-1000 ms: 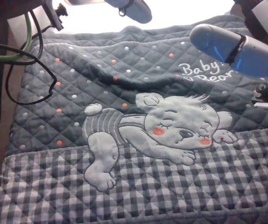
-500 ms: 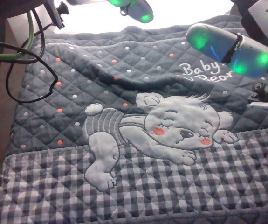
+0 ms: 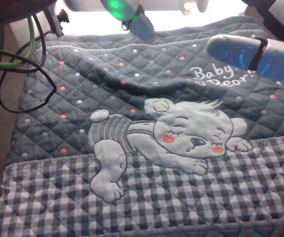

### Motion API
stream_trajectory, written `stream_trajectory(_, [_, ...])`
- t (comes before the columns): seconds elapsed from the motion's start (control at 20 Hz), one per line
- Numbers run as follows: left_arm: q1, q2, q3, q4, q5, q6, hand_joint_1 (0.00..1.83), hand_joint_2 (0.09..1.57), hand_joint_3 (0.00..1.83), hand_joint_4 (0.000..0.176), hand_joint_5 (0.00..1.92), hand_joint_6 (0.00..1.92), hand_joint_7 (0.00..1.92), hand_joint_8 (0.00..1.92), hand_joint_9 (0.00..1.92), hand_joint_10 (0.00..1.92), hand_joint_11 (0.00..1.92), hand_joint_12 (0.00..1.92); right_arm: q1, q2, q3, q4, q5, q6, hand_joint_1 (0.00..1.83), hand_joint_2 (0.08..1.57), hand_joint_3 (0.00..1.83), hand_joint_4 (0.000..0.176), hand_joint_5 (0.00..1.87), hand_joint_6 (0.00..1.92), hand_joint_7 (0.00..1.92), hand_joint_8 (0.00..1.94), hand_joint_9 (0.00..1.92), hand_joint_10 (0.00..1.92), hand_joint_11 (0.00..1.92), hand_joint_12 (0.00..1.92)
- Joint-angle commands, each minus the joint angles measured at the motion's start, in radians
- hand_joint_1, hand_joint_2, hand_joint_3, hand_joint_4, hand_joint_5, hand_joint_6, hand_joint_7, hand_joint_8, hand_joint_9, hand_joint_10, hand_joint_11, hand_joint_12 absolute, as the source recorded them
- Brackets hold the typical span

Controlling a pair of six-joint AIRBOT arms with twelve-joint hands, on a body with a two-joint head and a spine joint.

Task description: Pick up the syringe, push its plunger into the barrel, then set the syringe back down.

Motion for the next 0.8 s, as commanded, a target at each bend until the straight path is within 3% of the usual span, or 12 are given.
stream_trajectory(0.0, [-0.008,0.01,-0.004,-0.025,-0.074,-0.01,1.69,0.82,0.54,0.0,1.23,1.92,1.36,1.92,1.48,1.92,1.63,1.92,0.012,0.025,0.0,0.018,0.109,0.004,0.0,1.03,0.01,0.0,0.01,0.0,0.01,0.0,0.02,0.01,0.03,0.01])
stream_trajectory(0.2, [0.012,0.035,-0.018,-0.012,-0.056,-0.016,1.71,0.81,0.54,0.0,1.22,1.92,1.35,1.92,1.49,1.92,1.58,1.92,0.012,0.078,-0.026,-0.002,0.085,-0.018,0.0,1.08,0.02,0.0,0.01,0.0,0.01,0.0,0.0,0.0,0.0,0.0])
stream_trajectory(0.25, [0.019,0.042,-0.023,-0.005,-0.049,-0.016,1.69,0.8,0.58,0.0,1.22,1.92,1.36,1.92,1.5,1.92,1.58,1.92,0.012,0.079,-0.034,-0.007,0.085,-0.027,0.0,0.97,0.0,0.0,0.03,0.0,0.04,0.0,0.02,0.0,0.01,0.0])
stream_trajectory(0.4, [0.04,0.046,-0.026,0.017,-0.037,-0.036,1.64,0.8,0.63,0.0,1.24,1.92,1.39,1.92,1.51,1.92,1.58,1.92,0.012,0.146,-0.064,-0.018,0.083,-0.048,0.0,0.86,0.0,0.0,0.06,0.0,0.07,0.0,0.06,0.01,0.03,0.02])
stream_trajectory(0.5, [0.044,0.047,-0.029,0.037,-0.031,-0.048,1.62,0.85,0.57,0.0,1.2,1.92,1.37,1.92,1.49,1.92,1.56,1.92,0.012,0.167,-0.081,-0.021,0.083,-0.066,0.0,0.86,0.0,0.0,0.06,0.0,0.07,0.0,0.06,0.01,0.04,0.02])
stream_trajectory(0.65, [0.043,0.044,-0.029,0.168,-0.018,-0.149,1.59,0.93,0.42,0.0,1.17,1.92,1.35,1.92,1.46,1.92,1.52,1.92,0.012,0.168,-0.086,-0.034,0.083,-0.076,0.0,0.85,0.0,0.0,0.07,0.0,0.08,0.01,0.06,0.0,0.04,0.02])
stream_trajectory(0.75, [0.043,0.044,-0.036,0.195,-0.012,-0.157,1.6,0.94,0.42,0.0,1.19,1.92,1.38,1.92,1.49,1.92,1.55,1.92,0.014,0.168,-0.086,-0.036,0.083,-0.077,0.0,0.85,0.0,0.0,0.06,0.0,0.06,0.0,0.04,0.0,0.01,0.01])
